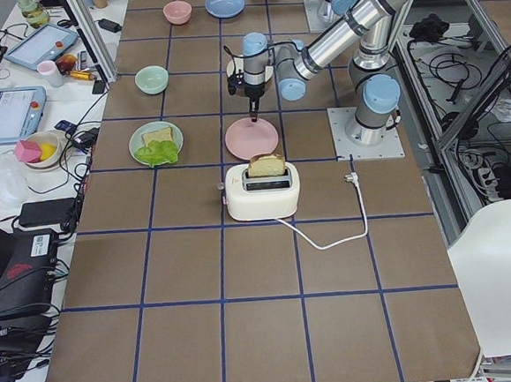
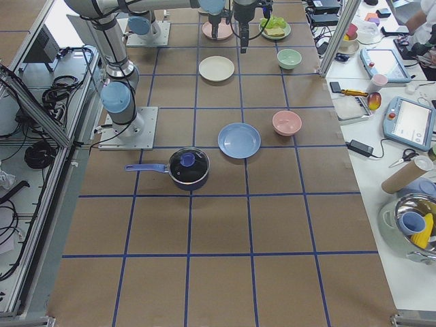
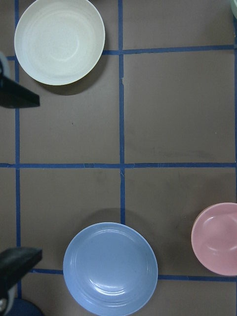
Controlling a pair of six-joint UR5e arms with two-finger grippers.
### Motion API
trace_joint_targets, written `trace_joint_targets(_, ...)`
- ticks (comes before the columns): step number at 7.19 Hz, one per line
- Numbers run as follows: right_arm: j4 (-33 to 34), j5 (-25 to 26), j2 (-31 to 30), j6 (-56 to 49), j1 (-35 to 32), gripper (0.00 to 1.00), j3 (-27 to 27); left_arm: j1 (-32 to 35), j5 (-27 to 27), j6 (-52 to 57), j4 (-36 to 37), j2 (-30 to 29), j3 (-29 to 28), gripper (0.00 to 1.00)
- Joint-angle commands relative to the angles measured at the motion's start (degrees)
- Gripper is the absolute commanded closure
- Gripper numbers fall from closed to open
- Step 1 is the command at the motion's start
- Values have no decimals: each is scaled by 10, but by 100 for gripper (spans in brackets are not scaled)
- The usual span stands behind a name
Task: Stack three plates with pink and blue
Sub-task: 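Lower the left gripper and grasp the pink plate's rim, then carry the pink plate with the left gripper onto the cream-white plate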
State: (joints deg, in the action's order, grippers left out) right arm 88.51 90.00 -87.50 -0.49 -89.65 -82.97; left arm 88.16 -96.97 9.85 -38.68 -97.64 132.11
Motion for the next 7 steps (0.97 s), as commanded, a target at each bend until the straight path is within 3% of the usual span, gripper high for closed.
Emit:
trace_joint_targets(1,-1,0,0,-1,0,0,0,0,-12,1,0,-3,2,85)
trace_joint_targets(2,-1,0,0,-2,0,0,0,0,-12,0,0,-4,0,100)
trace_joint_targets(5,-1,0,0,-2,0,0,-1,0,-14,0,8,3,-7,100)
trace_joint_targets(7,0,1,0,-3,0,0,-1,26,-57,0,7,10,-24,100)
